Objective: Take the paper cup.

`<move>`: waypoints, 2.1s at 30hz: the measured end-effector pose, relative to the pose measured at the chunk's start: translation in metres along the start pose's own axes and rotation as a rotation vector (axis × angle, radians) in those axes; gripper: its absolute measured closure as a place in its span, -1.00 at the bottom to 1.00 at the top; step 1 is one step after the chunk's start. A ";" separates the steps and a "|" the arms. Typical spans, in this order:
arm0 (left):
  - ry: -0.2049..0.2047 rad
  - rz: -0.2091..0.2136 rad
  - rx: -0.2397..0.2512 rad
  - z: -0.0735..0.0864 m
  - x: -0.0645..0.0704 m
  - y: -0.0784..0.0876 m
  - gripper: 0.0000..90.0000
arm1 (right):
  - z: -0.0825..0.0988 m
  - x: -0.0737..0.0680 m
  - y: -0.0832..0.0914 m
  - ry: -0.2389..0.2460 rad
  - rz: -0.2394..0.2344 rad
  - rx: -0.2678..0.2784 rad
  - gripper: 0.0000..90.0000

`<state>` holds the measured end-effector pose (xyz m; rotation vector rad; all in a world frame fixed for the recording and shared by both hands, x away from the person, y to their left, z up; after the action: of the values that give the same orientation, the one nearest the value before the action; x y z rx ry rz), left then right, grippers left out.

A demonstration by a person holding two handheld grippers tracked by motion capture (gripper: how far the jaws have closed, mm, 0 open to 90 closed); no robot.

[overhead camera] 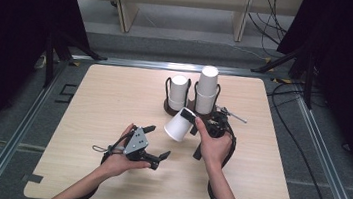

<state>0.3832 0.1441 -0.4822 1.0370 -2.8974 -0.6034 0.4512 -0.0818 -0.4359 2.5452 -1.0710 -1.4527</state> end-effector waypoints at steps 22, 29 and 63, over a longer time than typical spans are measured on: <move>0.014 -0.002 0.069 -0.003 -0.009 -0.023 -1.00 | -0.004 0.011 0.005 -0.009 0.014 0.022 -0.22; 0.023 0.016 0.077 -0.008 -0.008 -0.033 -1.00 | -0.004 0.010 0.006 -0.041 0.017 0.018 -0.22; 0.092 0.034 0.066 -0.018 -0.007 -0.060 -0.66 | -0.007 0.011 0.010 -0.041 0.009 0.030 -0.22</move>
<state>0.4279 0.0991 -0.4859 0.9924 -2.8662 -0.4495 0.4548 -0.0977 -0.4370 2.5381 -1.1167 -1.5040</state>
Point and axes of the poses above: each handheld gripper's, and its own axes: y roughly backward along the jaws, z roughly out of its underside, x roughly to its right, the point moved 2 cm from there along -y, roughly forward along the jaws, and after that the axes turned 6 degrees about -x, right-handed, at the moved point
